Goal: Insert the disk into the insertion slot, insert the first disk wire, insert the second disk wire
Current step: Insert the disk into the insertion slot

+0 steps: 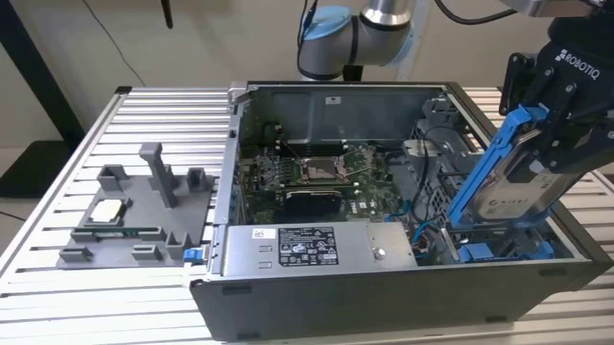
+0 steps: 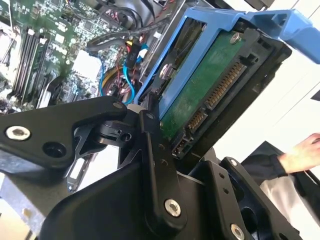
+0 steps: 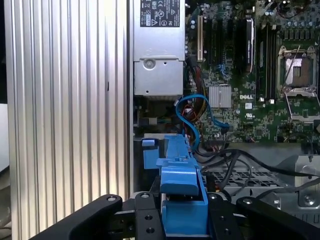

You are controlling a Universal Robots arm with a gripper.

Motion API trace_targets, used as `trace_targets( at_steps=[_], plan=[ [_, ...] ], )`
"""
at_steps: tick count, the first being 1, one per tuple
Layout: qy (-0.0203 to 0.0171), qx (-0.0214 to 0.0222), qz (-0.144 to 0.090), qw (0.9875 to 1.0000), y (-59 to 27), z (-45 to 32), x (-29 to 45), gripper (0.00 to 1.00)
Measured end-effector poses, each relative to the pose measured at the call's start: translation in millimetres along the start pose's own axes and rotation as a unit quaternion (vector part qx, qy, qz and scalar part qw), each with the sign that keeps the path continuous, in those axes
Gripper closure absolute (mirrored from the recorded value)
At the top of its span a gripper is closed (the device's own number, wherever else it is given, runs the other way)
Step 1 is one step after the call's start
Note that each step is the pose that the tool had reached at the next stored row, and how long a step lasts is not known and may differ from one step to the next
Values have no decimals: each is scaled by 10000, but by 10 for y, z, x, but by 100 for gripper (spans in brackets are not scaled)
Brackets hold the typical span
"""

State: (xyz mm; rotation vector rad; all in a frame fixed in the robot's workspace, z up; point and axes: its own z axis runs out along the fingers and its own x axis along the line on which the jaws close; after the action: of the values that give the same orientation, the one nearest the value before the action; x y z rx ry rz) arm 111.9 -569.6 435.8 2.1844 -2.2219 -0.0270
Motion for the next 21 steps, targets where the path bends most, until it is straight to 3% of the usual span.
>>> trace_targets(
  at_steps=[21],
  plan=[
    [1, 0, -21, 10000, -77, 198, -3, 67]
  ],
)
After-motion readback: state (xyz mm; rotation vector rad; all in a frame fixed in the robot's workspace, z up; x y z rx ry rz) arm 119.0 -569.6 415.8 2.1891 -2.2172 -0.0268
